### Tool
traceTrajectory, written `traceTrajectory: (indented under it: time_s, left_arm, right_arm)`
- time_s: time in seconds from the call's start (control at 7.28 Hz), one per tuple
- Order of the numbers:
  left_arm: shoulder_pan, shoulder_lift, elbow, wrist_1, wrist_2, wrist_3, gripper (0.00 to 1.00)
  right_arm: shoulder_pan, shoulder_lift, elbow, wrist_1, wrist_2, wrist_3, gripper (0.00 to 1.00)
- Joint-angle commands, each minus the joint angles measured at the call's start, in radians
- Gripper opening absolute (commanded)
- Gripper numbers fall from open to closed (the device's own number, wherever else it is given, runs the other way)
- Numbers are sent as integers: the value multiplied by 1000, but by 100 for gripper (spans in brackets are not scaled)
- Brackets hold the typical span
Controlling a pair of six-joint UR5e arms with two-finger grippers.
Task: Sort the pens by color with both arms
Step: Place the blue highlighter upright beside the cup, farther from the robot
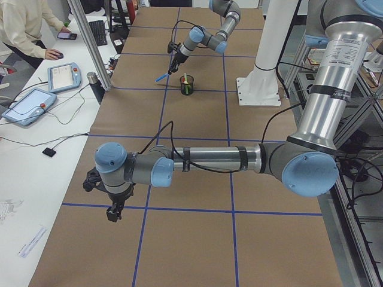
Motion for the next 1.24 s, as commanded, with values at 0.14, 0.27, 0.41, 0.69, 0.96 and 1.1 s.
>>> traceTrajectory:
  time_s: [0.14,0.27,0.41,0.69,0.96,1.1]
  left_arm:
    - [0,1,-3,1,0,-2,100]
    - [0,-4,-7,0,0,-25,100]
    - [0,-10,-14,1,0,-41,100]
    - [6,-51,-17,8,-2,-118,100]
    - [76,-122,-32,15,0,-279,100]
    - [128,-128,-84,17,3,-393,100]
  right_arm:
    - [-1,-8,-2,3,-7,-10,37]
    - [-1,-8,-2,1,-7,-19,71]
    - [-1,-8,-2,0,-6,-39,98]
    - [7,-6,3,-13,14,-77,99]
    - [41,-63,67,-71,150,-102,99]
    - [54,-83,119,-114,196,-124,99]
